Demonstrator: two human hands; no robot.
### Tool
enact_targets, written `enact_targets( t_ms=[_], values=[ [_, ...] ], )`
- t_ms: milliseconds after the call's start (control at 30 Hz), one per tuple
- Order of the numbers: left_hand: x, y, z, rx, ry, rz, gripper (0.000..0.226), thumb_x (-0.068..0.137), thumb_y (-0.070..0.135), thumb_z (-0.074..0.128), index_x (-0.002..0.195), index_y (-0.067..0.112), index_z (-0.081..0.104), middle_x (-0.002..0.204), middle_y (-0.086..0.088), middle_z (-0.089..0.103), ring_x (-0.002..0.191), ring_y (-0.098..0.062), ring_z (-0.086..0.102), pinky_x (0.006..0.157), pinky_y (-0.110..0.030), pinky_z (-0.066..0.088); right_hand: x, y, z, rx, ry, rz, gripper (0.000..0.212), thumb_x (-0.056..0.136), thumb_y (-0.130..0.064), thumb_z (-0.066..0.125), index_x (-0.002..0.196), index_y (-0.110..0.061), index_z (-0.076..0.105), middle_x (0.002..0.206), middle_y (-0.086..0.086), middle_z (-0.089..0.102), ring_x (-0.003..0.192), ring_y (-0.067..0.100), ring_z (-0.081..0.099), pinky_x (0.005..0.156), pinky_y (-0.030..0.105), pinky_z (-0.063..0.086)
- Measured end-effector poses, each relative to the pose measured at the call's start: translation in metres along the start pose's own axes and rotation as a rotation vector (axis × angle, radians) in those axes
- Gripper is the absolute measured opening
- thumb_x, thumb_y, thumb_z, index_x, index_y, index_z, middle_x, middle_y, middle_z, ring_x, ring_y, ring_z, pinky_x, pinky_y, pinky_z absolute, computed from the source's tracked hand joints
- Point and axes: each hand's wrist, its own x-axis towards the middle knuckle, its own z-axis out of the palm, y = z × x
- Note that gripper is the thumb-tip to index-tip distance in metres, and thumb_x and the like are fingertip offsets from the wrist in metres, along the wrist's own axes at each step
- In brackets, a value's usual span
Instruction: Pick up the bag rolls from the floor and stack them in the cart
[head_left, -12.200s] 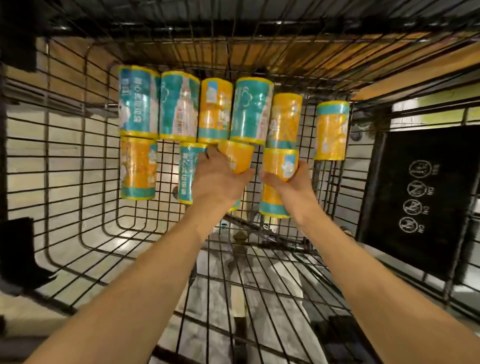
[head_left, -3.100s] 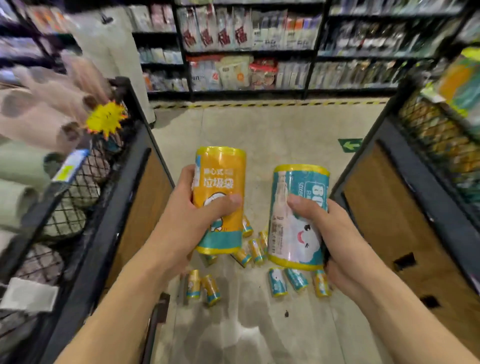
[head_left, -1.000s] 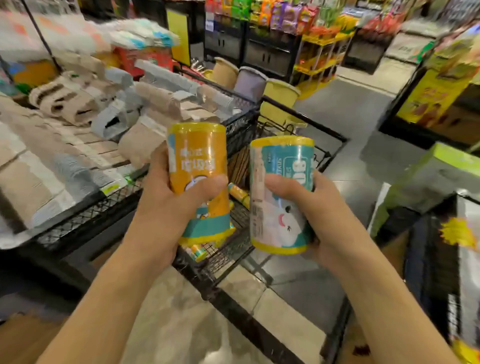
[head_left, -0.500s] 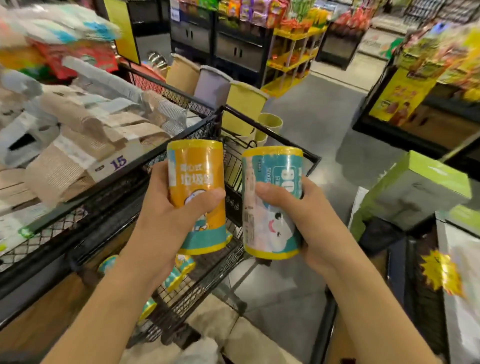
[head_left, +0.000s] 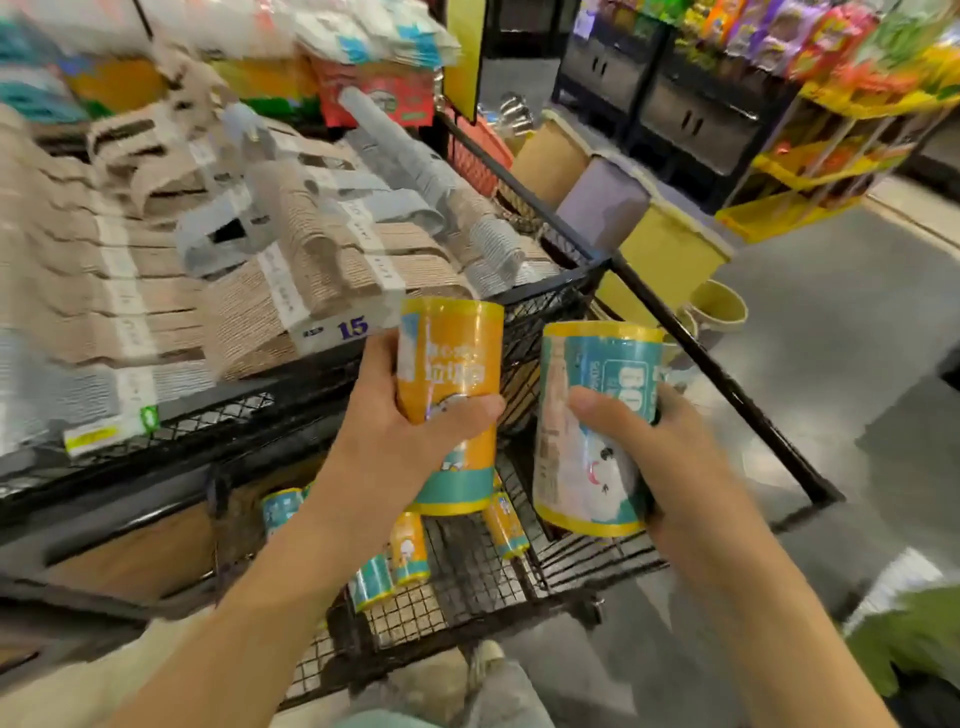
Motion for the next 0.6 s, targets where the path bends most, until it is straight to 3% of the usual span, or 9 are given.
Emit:
enact_targets(
  t_ms=[133,200,267,467,600],
  values=[
    [0.023,-0.01,0.012,-0.022,0.169,-0.002,0.064,0.06,0.029,0.082,0.118,0.034,0.053,0.094,0.009,0.075,0.085,-0.013,0.074,0.069,-0.026,0.06,0.059,0.004,-0.013,-0.035,-0.178,0.04,0.057,0.064,-0.028,0.088,0.115,-0.019,0.066,0.101,0.007,0.079,0.092,0.029,0.076,0.081,0.046,0.063],
    [0.033,-0.019,0.017,-0.009,0.251,-0.009,0.068,0.064,0.025,0.091,0.119,0.033,0.053,0.096,0.009,0.075,0.087,-0.015,0.074,0.071,-0.028,0.06,0.087,0.008,-0.018,-0.061,-0.252,0.053,0.061,0.06,-0.035,0.088,0.116,-0.02,0.066,0.103,0.007,0.078,0.094,0.029,0.076,0.085,0.048,0.061],
    [0.041,-0.031,0.023,0.018,0.313,-0.017,0.066,0.066,0.025,0.088,0.121,0.033,0.052,0.098,0.007,0.074,0.09,-0.017,0.074,0.072,-0.031,0.061,0.11,0.013,-0.021,-0.102,-0.304,0.069,0.065,0.057,-0.039,0.092,0.114,-0.022,0.066,0.103,0.006,0.078,0.095,0.029,0.075,0.085,0.048,0.061],
    [0.057,-0.074,0.029,0.044,0.42,-0.125,0.066,0.066,0.033,0.09,0.119,0.031,0.05,0.095,0.01,0.073,0.09,-0.017,0.073,0.078,-0.037,0.061,0.152,0.047,-0.024,-0.17,-0.394,0.142,0.065,0.065,-0.036,0.093,0.119,-0.02,0.061,0.104,0.006,0.077,0.093,0.027,0.075,0.088,0.053,0.06],
    [0.068,-0.11,0.025,0.098,0.481,-0.193,0.064,0.07,0.028,0.084,0.123,0.029,0.048,0.092,0.016,0.071,0.083,-0.005,0.072,0.067,-0.02,0.057,0.171,0.08,-0.022,-0.196,-0.402,0.203,0.07,0.061,-0.044,0.086,0.121,-0.02,0.06,0.106,0.004,0.077,0.094,0.025,0.076,0.09,0.054,0.059]
  ],
)
